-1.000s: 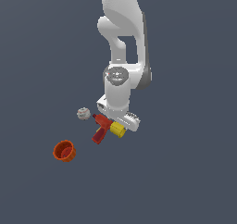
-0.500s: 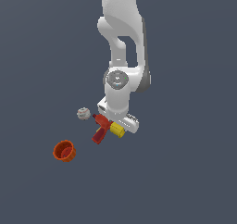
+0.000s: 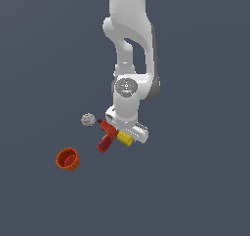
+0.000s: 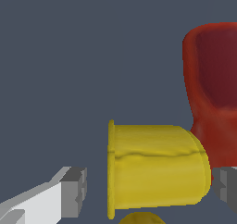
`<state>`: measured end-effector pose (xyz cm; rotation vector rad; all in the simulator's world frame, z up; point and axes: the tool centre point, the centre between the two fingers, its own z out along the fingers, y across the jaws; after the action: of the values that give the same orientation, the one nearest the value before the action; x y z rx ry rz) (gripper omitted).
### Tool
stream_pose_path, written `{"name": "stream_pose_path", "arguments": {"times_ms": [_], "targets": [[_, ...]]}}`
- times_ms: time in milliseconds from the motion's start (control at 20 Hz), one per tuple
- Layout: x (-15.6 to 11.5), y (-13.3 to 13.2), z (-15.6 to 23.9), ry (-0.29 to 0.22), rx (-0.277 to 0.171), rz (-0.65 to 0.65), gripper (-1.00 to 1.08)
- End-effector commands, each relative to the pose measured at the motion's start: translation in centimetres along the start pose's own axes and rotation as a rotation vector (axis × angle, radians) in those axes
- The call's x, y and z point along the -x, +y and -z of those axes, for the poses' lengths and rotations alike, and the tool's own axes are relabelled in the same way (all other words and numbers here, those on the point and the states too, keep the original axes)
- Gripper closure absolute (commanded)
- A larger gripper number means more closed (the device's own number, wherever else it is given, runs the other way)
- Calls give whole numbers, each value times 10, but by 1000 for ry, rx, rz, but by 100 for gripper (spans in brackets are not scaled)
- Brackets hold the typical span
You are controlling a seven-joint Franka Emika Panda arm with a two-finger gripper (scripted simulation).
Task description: Pick up a designated object from a clutter of objects.
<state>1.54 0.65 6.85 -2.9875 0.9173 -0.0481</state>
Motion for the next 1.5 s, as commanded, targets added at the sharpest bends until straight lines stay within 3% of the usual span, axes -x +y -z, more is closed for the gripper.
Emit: {"name": "stream_pose_path", "arguments": {"times_ms": [0, 450, 500, 750, 1050, 1450], "targets": [[3, 14, -23, -25, 25, -9, 108], [3, 14, -23, -25, 25, -9, 108], [-12, 4, 0, 17, -4, -9, 108], [-13, 9, 6, 16, -3, -9, 108], [-20, 25, 30, 12, -1, -9, 108], [-35, 65, 91, 4, 3, -9, 108]]}}
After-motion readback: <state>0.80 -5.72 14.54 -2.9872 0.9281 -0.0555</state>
